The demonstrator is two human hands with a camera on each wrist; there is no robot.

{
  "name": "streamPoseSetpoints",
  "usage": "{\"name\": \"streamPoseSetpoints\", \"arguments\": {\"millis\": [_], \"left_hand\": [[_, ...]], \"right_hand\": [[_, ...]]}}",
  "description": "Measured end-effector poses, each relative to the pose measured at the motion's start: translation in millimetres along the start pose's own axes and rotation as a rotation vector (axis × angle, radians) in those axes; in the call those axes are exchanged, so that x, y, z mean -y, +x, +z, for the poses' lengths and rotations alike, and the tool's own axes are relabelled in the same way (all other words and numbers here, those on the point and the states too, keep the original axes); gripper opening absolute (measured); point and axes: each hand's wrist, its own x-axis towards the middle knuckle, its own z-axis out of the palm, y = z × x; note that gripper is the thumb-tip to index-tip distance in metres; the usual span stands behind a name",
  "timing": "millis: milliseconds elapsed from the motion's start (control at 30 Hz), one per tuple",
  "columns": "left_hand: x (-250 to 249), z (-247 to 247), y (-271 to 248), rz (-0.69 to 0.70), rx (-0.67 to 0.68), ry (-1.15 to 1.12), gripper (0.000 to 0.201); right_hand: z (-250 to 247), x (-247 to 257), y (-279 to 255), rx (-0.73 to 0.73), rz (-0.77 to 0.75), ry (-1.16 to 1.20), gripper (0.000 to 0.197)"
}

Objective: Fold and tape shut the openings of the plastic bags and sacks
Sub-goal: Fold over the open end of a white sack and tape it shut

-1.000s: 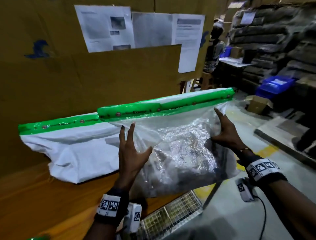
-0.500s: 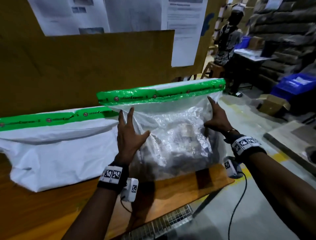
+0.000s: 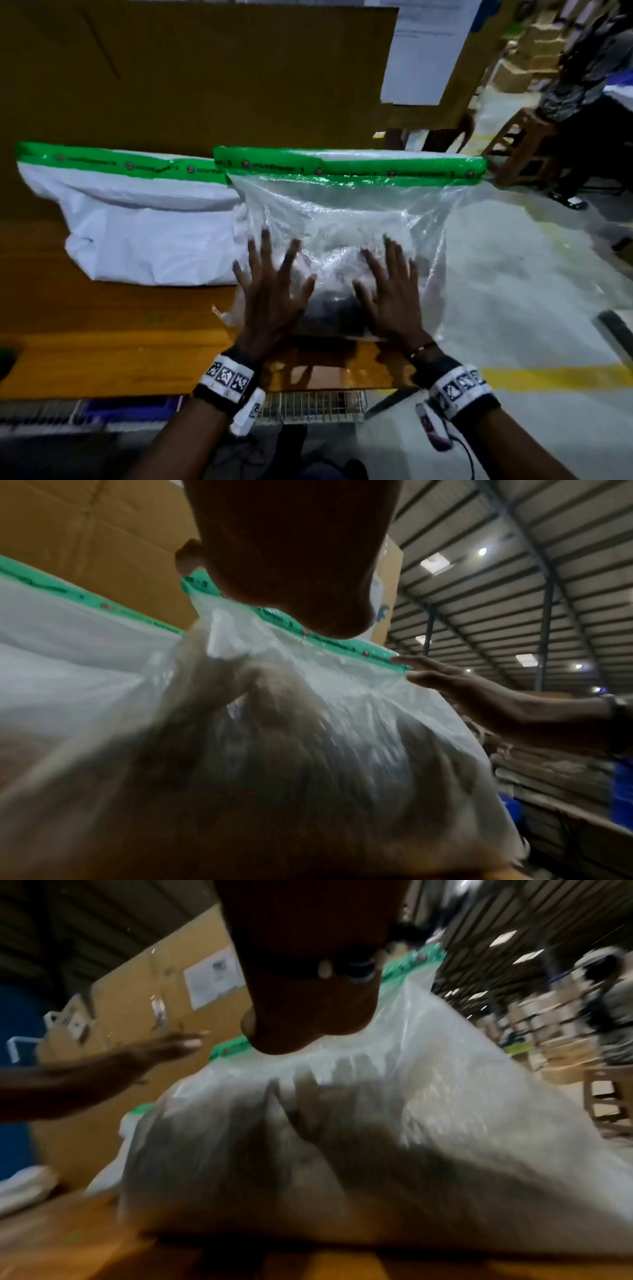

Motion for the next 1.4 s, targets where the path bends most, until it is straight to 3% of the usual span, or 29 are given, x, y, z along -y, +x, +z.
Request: {"name": "streamPoseSetpoints", "arguments": {"millis": [100,200,333,400,467,633,867,1033,1167,1400], "left_hand": [[0,27,-22,0.009,0.173,0.074,0.078],[5,17,-19,-0.04,0.214,0.016,0.073],[15,-34,-41,-0.088,0.044,-0.117,0.068],[36,-54,-71,-0.12,-0.071,-0.174,0.059],[66,-71,-101,-0.278,-0.164,-0.259,0.057],[153,-134,-162,-0.522,-0.38,-0.395,0.042],[307,-243,-252,-0.609,-0.507,-0.272,0.034],[405,-310,-299,-0.702,-0.606,-0.194,0.029],[478,-352,-314,-0.745,-0.624,-0.208,0.032],[642,-407,-305,-0.739,-0.55,-0.144,0.034]], "right_hand": [[25,-15,-10,0.173,-0.039,-0.02,0.067],[27,-15,-4,0.207,-0.023,0.006,0.065],[17,19,-11,0.08,-0.126,0.204,0.062],[16,49,-21,0.121,-0.184,0.325,0.059],[23,85,-29,0.18,-0.22,0.383,0.056],[54,204,-33,0.238,-0.296,0.521,0.049],[138,410,-51,0.476,-0.428,0.724,0.042],[192,547,-48,0.531,-0.558,0.794,0.04],[237,643,-36,0.523,-0.654,0.84,0.037],[342,795,7,0.544,-0.603,0.888,0.044]]}}
